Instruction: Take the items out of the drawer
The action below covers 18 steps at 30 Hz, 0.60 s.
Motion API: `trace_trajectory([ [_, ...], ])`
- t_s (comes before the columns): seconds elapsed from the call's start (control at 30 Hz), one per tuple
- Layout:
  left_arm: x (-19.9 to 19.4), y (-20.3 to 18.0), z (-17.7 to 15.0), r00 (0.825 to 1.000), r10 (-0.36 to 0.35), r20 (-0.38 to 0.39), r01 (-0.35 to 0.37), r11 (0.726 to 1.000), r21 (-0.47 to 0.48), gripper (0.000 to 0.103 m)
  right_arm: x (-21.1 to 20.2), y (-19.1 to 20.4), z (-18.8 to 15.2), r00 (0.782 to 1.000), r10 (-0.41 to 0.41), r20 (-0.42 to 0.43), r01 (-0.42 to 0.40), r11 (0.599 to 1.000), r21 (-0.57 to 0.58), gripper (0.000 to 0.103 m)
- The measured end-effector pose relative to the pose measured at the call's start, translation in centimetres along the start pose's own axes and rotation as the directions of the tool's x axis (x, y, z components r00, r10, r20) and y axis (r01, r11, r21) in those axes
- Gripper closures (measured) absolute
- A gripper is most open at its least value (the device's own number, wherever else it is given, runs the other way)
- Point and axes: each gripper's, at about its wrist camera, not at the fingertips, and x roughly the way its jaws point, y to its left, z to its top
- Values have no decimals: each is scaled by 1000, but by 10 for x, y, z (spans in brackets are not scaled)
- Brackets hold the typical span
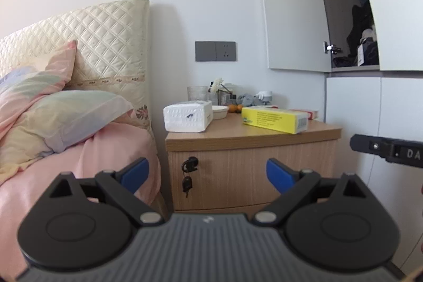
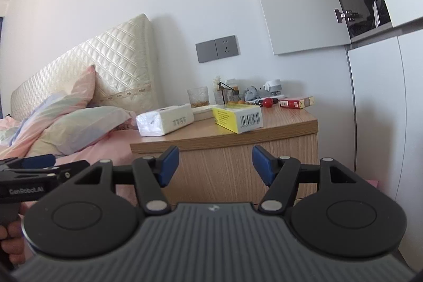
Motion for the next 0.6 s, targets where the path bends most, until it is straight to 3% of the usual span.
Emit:
trace_trajectory([
  [0.23,-28,-7,8,1000,-27,11,27,999,-45,6,-31,14,8,1000,17,12,-16,1000,-18,38],
  [0.6,-63,-3,6,999,20,29,-19,999,-40,6,-58,34,9,998,54,15,-54,998,-24,37],
])
